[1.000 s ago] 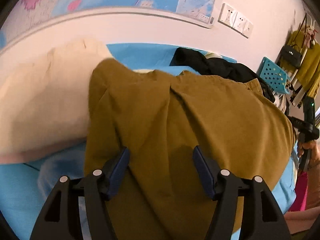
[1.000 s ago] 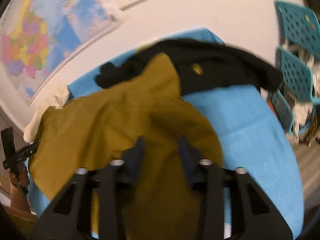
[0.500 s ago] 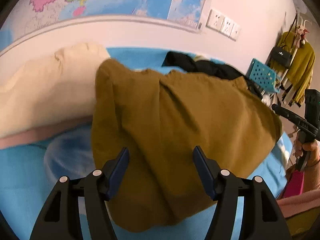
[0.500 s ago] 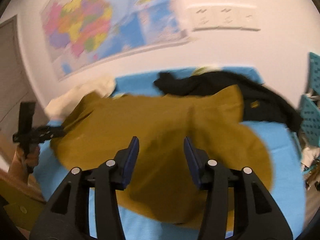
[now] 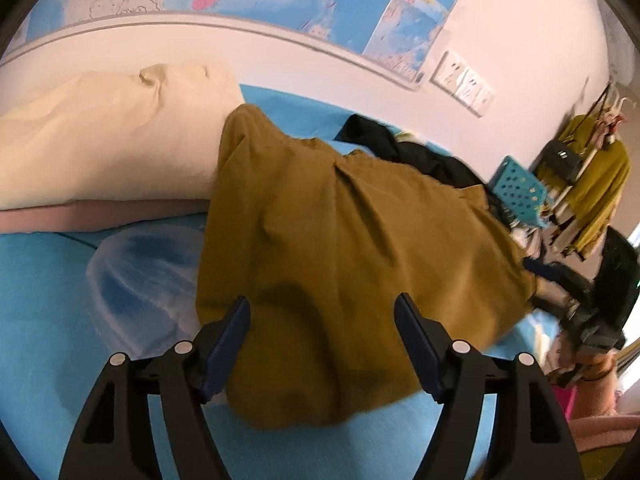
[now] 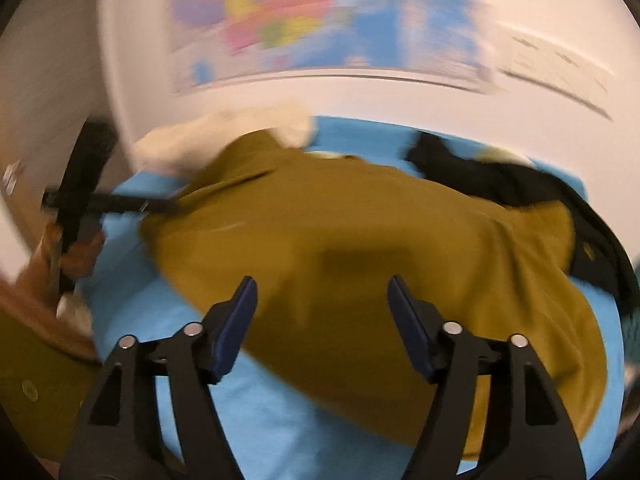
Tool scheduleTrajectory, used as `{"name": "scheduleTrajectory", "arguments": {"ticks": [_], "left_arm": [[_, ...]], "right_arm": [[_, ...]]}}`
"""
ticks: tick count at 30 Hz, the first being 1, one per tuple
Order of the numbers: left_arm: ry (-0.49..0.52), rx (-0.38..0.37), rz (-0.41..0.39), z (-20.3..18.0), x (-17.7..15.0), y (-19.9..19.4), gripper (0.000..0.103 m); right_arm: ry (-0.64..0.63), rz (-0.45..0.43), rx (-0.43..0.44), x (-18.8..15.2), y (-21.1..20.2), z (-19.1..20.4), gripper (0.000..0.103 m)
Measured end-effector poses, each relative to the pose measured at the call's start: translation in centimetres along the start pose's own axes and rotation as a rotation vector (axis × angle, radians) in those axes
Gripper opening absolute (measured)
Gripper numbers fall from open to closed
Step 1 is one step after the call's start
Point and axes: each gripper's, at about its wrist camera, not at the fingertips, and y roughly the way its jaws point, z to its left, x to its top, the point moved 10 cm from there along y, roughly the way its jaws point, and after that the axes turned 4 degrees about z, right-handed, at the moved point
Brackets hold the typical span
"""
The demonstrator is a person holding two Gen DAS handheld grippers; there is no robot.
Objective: Fold large clothes
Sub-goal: 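Grasp the folded olive-brown shirt with both grippers and lift it off the bed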
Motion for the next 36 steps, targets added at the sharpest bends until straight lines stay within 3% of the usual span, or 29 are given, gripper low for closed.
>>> {"name": "scheduleTrajectory", "arguments": {"ticks": [6,11,17,19,22,25,30,36], "left_arm": [[-0.002,-0.028,0.0,-0.7,-2.0,-2.1,0.079],[-0.009,-0.07,0.028,-1.4,-4.1,-2.7,0.08],[-0.052,-0.16,0.094,-2.3,-6.5,-1.7,0.082],[-0.072,-0.187,0.117,-2.7,-7.1,-0.9,0.082],[-0.107,-0.235,0.123,-3.3,-7.1,-0.1,0.082],[-0.161,-0.305,0.114,-3.9,-6.3,0.7,0.082],[-0.294,-0.423,0.021,-4.1,-3.0,0.9,0.082],[-0.398,-0.451,0.017,-4.0,-1.0,3.1,0.081]], "right_arm": [[-0.245,0.081,0.005,-0.9,3.9,6.1,0.074],[-0.385,0.103,-0.074,-1.8,5.9,7.5,0.072],[-0.466,0.095,-0.174,-1.9,7.5,7.1,0.056],[-0.433,0.083,-0.152,-1.3,7.3,6.7,0.039],[-0.346,0.036,-0.112,0.3,5.8,6.2,0.025],[-0.224,-0.011,-0.067,2.4,4.4,4.9,0.024],[-0.189,-0.014,-0.06,2.9,4.3,4.5,0.024],[-0.143,-0.014,-0.025,2.5,4.5,4.6,0.024]]}}
